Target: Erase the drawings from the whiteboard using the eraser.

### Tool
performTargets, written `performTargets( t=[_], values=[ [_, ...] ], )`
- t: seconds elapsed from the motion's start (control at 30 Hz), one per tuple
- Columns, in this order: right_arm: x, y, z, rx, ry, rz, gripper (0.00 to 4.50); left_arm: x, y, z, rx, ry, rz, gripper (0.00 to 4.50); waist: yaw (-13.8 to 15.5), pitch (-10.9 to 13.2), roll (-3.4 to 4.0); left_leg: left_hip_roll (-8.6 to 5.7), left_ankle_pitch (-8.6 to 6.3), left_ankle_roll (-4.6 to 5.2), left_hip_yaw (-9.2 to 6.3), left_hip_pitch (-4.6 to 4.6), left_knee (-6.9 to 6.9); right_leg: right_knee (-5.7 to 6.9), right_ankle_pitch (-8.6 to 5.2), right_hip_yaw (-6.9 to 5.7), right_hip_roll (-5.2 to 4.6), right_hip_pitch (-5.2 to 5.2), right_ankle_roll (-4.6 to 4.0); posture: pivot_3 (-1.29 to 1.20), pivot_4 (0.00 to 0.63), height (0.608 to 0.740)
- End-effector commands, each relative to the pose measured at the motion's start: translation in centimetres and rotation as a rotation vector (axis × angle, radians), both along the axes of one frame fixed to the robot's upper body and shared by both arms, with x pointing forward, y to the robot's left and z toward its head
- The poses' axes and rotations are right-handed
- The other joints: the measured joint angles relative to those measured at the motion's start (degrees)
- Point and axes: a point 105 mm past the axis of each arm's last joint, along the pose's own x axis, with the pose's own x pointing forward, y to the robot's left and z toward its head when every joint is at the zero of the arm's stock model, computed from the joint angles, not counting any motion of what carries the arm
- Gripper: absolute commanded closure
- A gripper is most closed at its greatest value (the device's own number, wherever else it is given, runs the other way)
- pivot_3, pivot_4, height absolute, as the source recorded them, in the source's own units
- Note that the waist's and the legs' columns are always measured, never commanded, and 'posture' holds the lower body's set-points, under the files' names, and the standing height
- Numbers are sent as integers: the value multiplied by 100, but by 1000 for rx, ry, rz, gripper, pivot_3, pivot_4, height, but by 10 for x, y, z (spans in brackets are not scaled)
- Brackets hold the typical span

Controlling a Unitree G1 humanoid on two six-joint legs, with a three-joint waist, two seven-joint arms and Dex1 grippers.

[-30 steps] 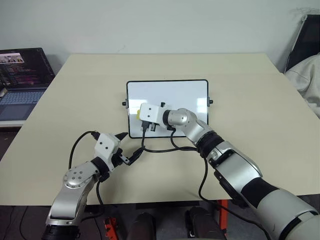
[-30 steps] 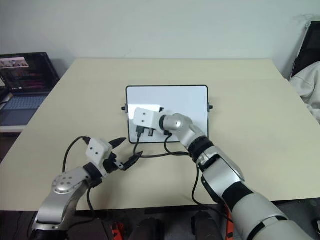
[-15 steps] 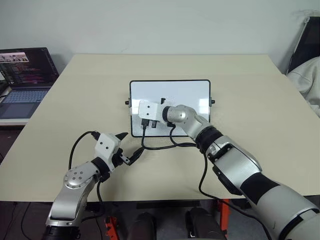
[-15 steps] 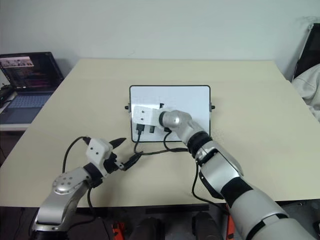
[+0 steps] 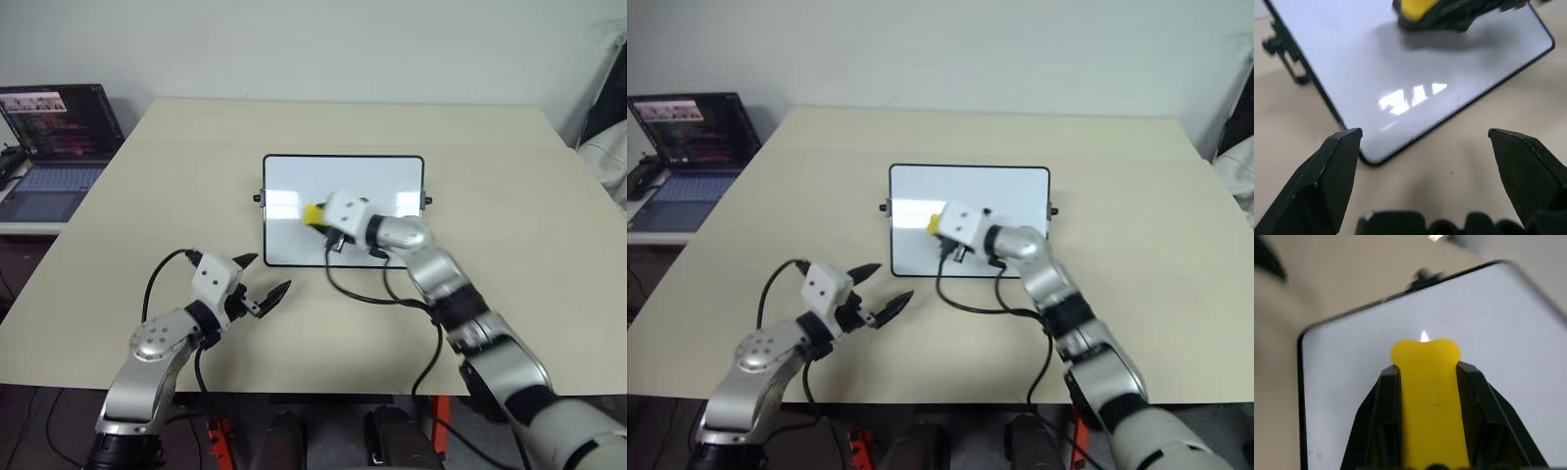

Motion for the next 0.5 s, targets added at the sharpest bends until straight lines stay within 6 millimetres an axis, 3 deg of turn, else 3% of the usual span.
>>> performTargets(
  t=[0.03,0.13,0.23,0.4,0.5],
  values=[
    [-33,-34,39,227,32,-67,3336,3,-26,28,-2,-71,-112,0,9,0,0,2,0,-1,-6,-29,1,-2,0,-2,-4,-18,0,0,150,740],
    [-54,-89,33,296,88,-264,3337,7,-50,37,63,-80,-232,0,2,0,0,-1,-2,-5,-3,-49,6,-10,-3,-3,-6,-34,5,0,150,740],
    [-74,-135,12,339,214,-469,3337,9,-70,49,88,-107,-344,0,4,0,0,-9,-2,-5,4,-49,5,-14,-6,-5,0,-32,9,0,150,740],
    [-84,-177,-26,331,341,-754,3337,3,-104,55,124,-105,-568,0,-71,0,2,-11,-2,-4,38,-21,3,-4,-7,8,16,-26,11,0,150,740],
    [-78,-185,-47,326,393,-853,3337,0,-122,56,148,-101,-706,0,-83,0,1,-15,-2,-3,57,5,3,-4,-14,9,29,-7,23,0,150,740]
  ],
)
